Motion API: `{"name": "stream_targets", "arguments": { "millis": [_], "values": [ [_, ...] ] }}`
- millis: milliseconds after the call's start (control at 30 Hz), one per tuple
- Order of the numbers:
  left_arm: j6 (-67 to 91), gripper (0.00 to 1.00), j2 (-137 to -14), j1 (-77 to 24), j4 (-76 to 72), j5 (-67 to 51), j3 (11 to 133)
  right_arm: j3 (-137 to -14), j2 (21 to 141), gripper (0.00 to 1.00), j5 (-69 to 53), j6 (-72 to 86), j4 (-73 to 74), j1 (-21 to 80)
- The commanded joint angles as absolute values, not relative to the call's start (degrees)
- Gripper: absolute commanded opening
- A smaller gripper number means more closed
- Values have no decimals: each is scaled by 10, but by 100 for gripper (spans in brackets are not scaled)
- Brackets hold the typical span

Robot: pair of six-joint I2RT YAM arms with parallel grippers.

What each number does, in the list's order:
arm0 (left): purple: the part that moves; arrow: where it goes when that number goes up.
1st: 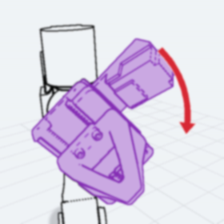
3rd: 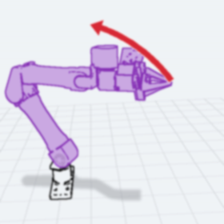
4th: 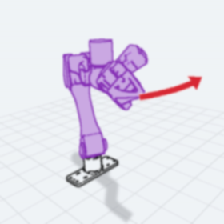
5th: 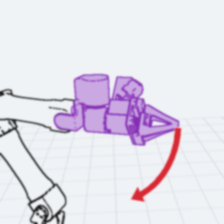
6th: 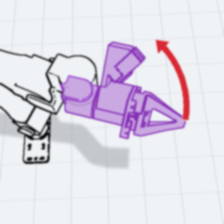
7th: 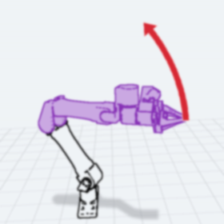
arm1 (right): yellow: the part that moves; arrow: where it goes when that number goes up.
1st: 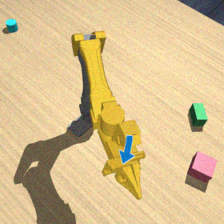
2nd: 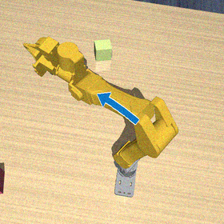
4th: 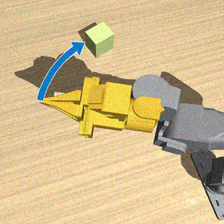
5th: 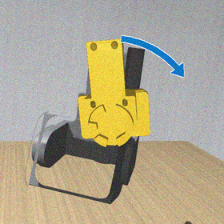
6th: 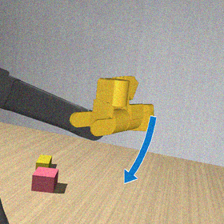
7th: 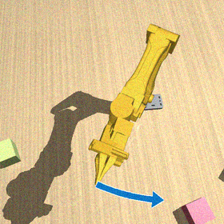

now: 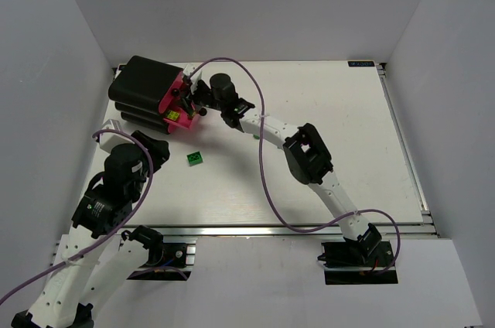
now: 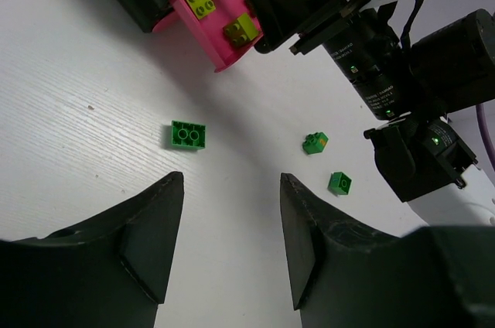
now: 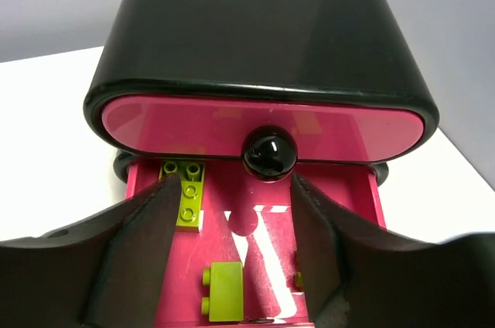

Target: Sort the legos into containers by color

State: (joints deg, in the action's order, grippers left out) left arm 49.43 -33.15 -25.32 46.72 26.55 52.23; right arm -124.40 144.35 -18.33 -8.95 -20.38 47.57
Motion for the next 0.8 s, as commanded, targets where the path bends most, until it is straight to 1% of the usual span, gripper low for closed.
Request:
{"name": "stream_targets", "arguments": {
  "millis": [0, 67, 100, 133, 167, 200, 233, 267, 333, 367, 433, 467, 500, 533, 567, 600, 633, 667, 700, 767],
  "values": [
    [489, 62, -329, -252, 450, 260, 527, -1267, 1391, 56, -169, -58, -216, 468],
    [486, 58, -330, -252, 426, 244, 515, -1206, 1348, 45, -177, -38, -228, 453],
    [482, 55, -330, -252, 415, 237, 510, -1180, 1299, 37, -191, -33, -229, 446],
    [478, 52, -332, -252, 402, 229, 496, -1151, 1270, 21, -224, -29, -229, 442],
    [475, 41, -333, -252, 373, 209, 488, -1083, 1243, 10, -240, -19, -235, 419],
    [469, 35, -337, -252, 358, 199, 481, -1046, 1186, 0, -284, -14, -240, 411],
    [465, 30, -340, -252, 346, 188, 475, -1008, 1158, 0, -310, -15, -243, 392],
    [461, 24, -351, -252, 319, 168, 464, -940, 1132, 0, -334, -26, -220, 372],
    [447, 20, -364, -247, 296, 144, 457, -895, 1065, 0, -391, -53, -153, 339],
    [440, 20, -376, -247, 274, 133, 452, -864, 1050, 0, -393, -87, -53, 329],
    [428, 22, -391, -247, 256, 103, 450, -832, 1000, 0, -382, -138, 56, 287],
    [425, 24, -406, -247, 242, 96, 448, -811, 984, 0, -353, -162, 99, 276],
    [422, 36, -413, -247, 236, 86, 447, -761, 946, 12, -297, -185, 146, 252],
    [422, 44, -419, -247, 229, 84, 446, -741, 927, 20, -282, -203, 175, 244],
    [421, 51, -424, -247, 217, 79, 445, -724, 900, 31, -270, -218, 200, 234],
    [421, 59, -433, -247, 208, 73, 438, -698, 885, 47, -245, -238, 250, 214],
    [420, 60, -435, -247, 196, 70, 434, -698, 871, 53, -240, -248, 250, 208],
    [421, 61, -439, -247, 190, 67, 432, -680, 850, 58, -236, -257, 297, 199],
    [422, 63, -446, -247, 184, 64, 427, -672, 841, 66, -230, -261, 317, 196],
    [421, 64, -454, -247, 169, 56, 425, -664, 826, 75, -220, -276, 378, 190]
  ]
}}
